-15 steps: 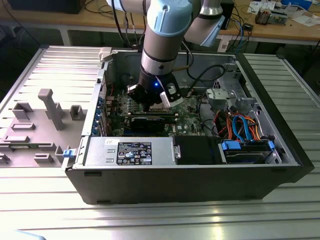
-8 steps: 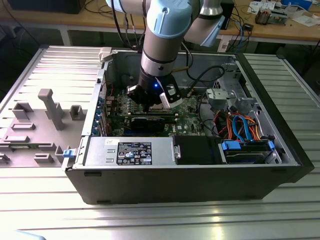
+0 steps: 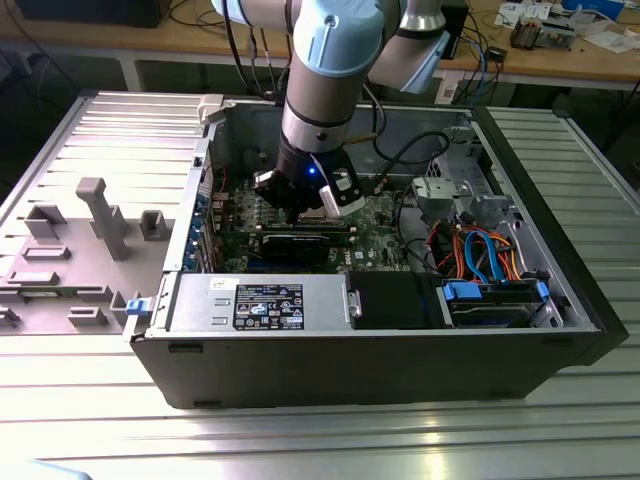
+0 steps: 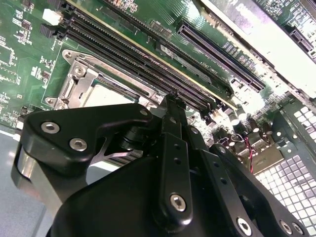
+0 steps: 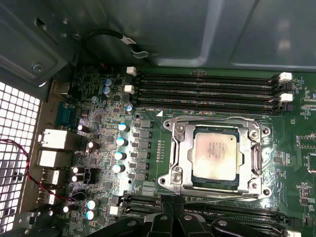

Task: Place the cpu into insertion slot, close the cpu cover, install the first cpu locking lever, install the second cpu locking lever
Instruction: 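Install the second cpu locking lever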

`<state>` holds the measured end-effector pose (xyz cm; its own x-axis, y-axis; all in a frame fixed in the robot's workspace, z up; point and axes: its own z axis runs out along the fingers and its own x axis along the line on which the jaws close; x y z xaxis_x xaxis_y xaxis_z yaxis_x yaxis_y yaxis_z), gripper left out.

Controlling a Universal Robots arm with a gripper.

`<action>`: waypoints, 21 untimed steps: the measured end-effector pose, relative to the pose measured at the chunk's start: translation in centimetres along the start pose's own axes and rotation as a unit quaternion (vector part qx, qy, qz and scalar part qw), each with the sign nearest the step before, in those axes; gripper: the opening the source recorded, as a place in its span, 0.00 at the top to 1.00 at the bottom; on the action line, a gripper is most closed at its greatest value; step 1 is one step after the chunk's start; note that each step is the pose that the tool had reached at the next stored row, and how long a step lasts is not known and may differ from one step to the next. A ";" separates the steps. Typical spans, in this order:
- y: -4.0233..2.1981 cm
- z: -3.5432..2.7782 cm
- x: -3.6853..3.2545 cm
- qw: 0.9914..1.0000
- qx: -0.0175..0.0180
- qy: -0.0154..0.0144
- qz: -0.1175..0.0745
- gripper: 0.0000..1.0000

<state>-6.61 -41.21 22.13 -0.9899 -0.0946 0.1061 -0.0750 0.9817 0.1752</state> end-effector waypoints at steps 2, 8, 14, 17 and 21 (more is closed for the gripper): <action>-0.11 -0.01 0.01 1.000 0.000 0.000 0.000 0.89; -0.59 -0.10 0.06 1.000 -0.003 0.000 0.000 0.89; -0.70 0.16 0.06 1.000 -0.009 0.000 -0.001 0.89; -0.75 0.43 0.11 1.000 -0.012 0.000 -0.001 0.89; -0.74 0.46 0.11 1.000 -0.013 0.000 -0.002 0.89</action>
<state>-6.71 -41.87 21.56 -0.9897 -0.0974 0.1046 -0.0748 0.9767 0.2014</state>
